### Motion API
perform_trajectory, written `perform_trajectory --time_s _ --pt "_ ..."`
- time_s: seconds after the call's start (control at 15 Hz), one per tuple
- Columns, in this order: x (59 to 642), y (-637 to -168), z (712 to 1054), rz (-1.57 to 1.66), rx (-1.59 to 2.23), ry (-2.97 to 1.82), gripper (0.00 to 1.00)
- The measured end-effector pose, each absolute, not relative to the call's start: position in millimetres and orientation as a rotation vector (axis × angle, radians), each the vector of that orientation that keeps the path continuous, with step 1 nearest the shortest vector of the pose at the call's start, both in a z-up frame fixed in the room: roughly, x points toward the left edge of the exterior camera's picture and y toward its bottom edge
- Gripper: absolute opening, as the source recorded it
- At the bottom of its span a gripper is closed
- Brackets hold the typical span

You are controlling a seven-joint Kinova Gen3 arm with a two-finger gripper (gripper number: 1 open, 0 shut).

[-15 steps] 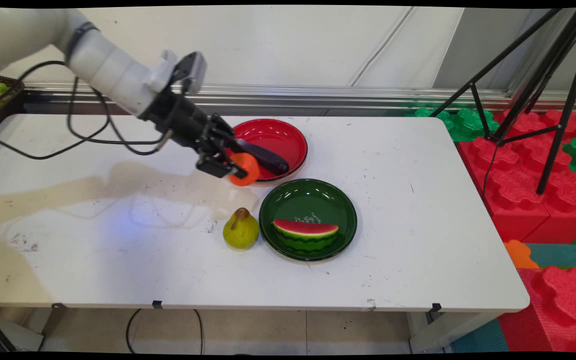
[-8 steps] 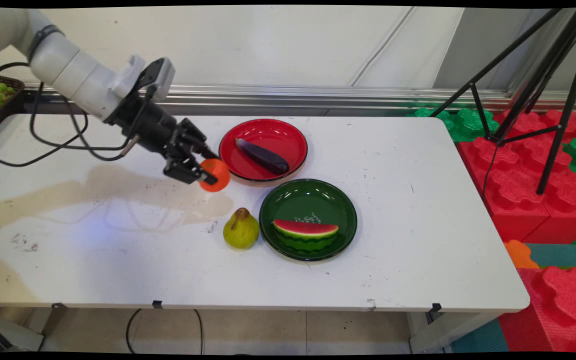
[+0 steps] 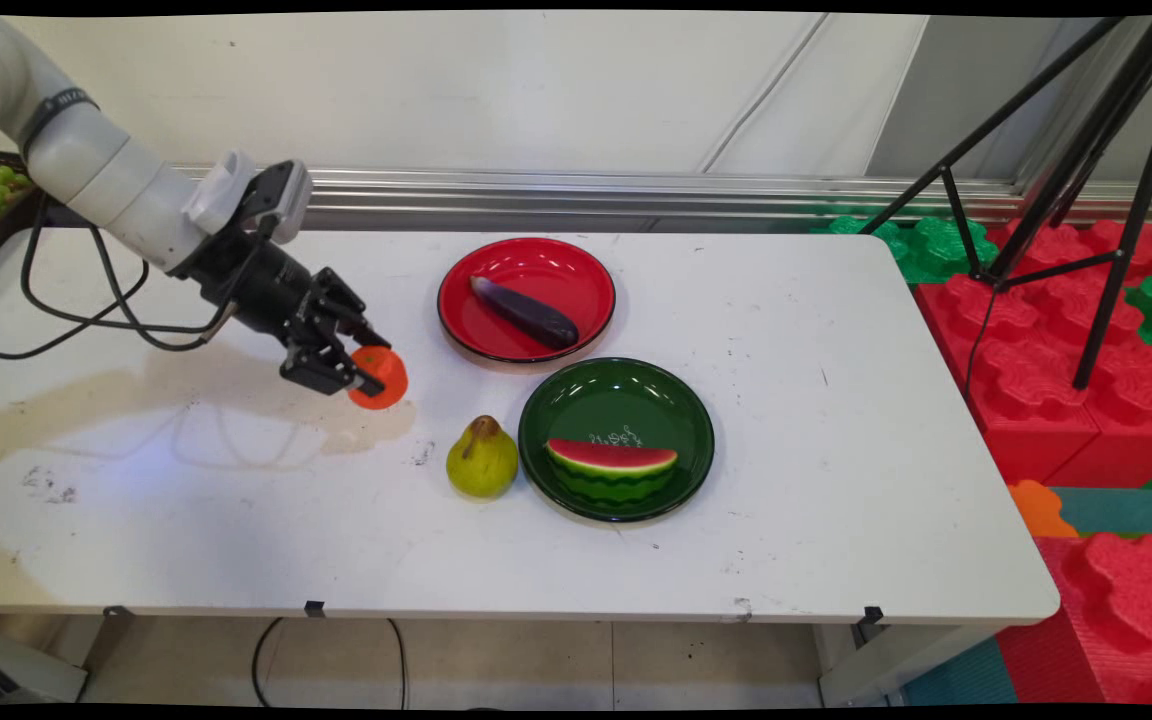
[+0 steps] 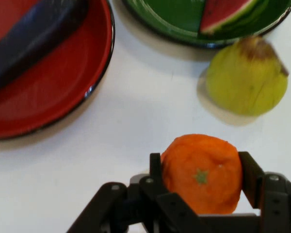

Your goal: Place the picked object on the table

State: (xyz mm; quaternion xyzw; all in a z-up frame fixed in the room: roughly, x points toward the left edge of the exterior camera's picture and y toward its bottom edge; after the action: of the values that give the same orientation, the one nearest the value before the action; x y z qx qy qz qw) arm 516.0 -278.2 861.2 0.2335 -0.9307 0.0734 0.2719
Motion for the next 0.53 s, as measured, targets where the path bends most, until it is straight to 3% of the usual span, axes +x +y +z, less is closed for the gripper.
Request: perform_trajectory --time_s 0.53 --pt "528 -286 831 0.168 0.684 -2.543 0.00"
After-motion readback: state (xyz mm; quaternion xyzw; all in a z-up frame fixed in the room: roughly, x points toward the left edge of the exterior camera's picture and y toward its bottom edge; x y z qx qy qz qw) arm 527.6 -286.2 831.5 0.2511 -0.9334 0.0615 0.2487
